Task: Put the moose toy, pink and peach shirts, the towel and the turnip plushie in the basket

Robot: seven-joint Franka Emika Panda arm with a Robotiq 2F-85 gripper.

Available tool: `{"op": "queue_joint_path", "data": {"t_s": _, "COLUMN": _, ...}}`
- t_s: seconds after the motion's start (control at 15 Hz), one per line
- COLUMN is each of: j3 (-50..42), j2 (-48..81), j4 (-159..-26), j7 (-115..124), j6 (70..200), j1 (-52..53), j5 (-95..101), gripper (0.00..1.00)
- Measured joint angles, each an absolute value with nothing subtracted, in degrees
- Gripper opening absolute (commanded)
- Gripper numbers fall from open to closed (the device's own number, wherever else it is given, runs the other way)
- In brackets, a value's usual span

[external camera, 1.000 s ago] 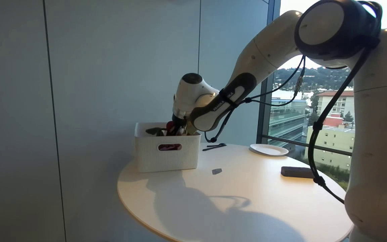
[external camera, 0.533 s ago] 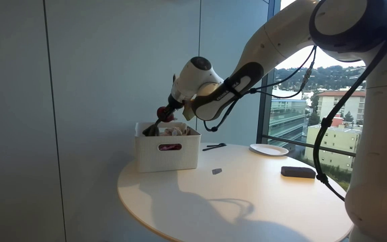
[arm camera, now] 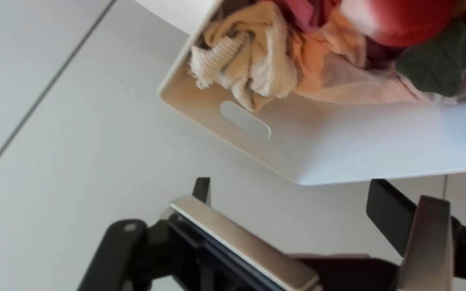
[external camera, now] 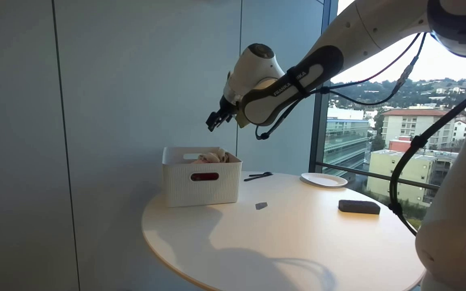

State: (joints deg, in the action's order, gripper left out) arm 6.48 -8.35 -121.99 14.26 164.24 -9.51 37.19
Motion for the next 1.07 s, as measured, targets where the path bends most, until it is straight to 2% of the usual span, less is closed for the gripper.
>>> {"op": "queue_joint_path", "data": {"t_s": 0.33, "j3": 4.05, "j2": -15.54, "j4": -124.63, "j7": 20.63, "j6": 153.33, "j1": -15.09, "j5": 40.14, "gripper": 1.0}}
{"op": "queue_joint_path", "data": {"t_s": 0.8, "j3": -3.79, "j2": -23.94, "j4": -130.83, "j7": 7.48, "j6": 127.24, "j1": -12.71, "j5": 21.39, "gripper": 1.0}}
{"op": "queue_joint_path", "data": {"t_s": 1.07, "j3": -4.17, "j2": -23.77, "j4": -131.06, "j7": 6.98, "j6": 126.49, "j1": -12.63, "j5": 21.01, "gripper": 1.0}}
